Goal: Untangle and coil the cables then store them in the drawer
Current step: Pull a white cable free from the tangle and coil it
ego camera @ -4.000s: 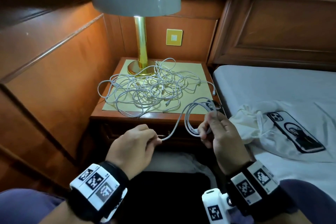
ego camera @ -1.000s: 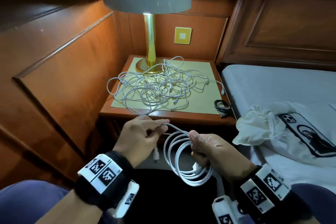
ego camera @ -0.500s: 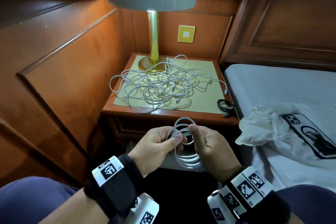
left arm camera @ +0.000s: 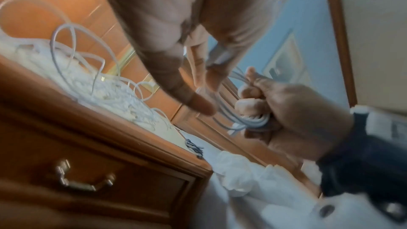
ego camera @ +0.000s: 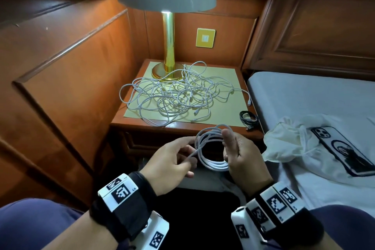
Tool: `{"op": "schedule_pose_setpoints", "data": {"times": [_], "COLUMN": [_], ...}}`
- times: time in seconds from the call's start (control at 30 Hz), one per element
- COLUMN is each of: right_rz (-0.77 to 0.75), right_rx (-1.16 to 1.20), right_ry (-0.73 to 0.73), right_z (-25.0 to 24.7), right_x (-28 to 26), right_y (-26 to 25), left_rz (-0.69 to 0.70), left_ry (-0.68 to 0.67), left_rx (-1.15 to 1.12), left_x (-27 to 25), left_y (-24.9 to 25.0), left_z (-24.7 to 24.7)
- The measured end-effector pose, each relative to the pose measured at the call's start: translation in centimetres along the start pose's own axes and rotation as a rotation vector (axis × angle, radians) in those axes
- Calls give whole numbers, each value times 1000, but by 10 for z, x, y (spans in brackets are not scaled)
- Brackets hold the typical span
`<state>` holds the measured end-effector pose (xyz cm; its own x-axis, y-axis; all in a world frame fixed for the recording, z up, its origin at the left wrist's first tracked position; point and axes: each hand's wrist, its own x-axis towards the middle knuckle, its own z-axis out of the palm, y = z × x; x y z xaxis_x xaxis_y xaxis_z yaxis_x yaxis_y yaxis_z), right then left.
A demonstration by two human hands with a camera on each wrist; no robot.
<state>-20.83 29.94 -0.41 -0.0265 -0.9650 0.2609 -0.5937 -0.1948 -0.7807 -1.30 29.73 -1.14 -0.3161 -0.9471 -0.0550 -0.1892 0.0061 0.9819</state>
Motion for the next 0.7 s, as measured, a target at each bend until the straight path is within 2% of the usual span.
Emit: {"op": "schedule_pose_setpoints", "data": {"times": [0.1, 0.23, 0.33, 0.43, 0.53, 0.57, 0.63, 0.7], "right_rz": [75, 210, 191, 181, 172, 172, 184, 192], "right_rx": [101, 397, 489, 570, 661, 692, 780, 843], "right_ry": [57, 92, 90, 105, 71, 52, 15, -31], "right_z": [-5, -18, -20, -15, -17, -20, -28, -35], "right_x": [5, 13, 11, 6, 6, 6, 4, 0], "right_y": [4, 3, 1, -1, -8, -11, -20, -29], "left_rz": [60, 53, 97, 241, 430, 465, 495, 388], "left_ry": [120, 42, 81, 151, 258, 309, 358, 339], "left_rx": [-4, 16, 105, 352, 801, 888, 883, 705], "left_x": [-2, -1, 2, 2, 3, 7, 12, 14], "left_y": [4, 9, 6, -4, -5, 1, 22, 45], "left_z": [-4, -22, -35, -28, -16, -15, -14, -10]}}
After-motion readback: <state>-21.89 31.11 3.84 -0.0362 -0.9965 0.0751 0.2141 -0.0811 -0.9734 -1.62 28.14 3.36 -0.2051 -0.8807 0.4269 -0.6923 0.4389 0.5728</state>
